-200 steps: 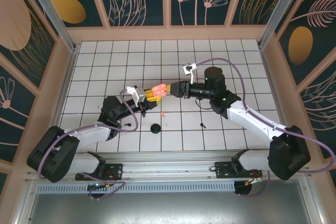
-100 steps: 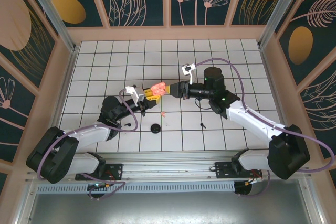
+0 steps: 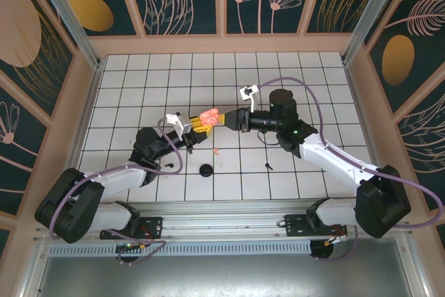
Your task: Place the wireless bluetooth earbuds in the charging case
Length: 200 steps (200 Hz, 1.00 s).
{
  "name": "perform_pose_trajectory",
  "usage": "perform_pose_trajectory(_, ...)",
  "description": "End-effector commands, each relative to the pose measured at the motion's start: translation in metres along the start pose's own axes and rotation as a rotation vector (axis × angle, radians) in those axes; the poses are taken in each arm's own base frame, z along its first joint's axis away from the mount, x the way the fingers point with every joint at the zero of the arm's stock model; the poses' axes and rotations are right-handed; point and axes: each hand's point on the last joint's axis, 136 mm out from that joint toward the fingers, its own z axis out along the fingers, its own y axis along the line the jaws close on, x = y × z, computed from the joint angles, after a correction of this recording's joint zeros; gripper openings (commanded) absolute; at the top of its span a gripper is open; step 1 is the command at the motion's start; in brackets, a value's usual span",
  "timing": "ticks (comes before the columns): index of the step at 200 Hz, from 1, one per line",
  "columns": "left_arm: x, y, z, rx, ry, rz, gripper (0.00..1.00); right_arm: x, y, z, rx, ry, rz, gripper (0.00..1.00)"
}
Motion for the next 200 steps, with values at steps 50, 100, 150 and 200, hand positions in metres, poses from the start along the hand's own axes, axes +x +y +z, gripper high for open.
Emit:
perform_pose_trajectory(50,-0.016,-0.007,0.003,0.037,-0.038,0.016,0.12,-0.009,0.001,-0.002,0.048,-0.028,-0.018,0.34)
perform_pose_trajectory(100,-0.018,-0.010,0.003,0.055,-0.041,0.020,0.12,-0.012,-0.003,0.001,0.070,-0.032,-0.012,0.33)
perform_pose_trajectory(150,-0.019,-0.011,0.003,0.060,-0.043,0.022,0.12,-0.013,-0.003,0.002,0.075,-0.029,-0.016,0.35)
perform_pose_trajectory(200,-0.021,-0.012,0.003,0.064,-0.046,0.025,0.12,-0.014,0.002,-0.001,0.066,-0.031,-0.043,0.51)
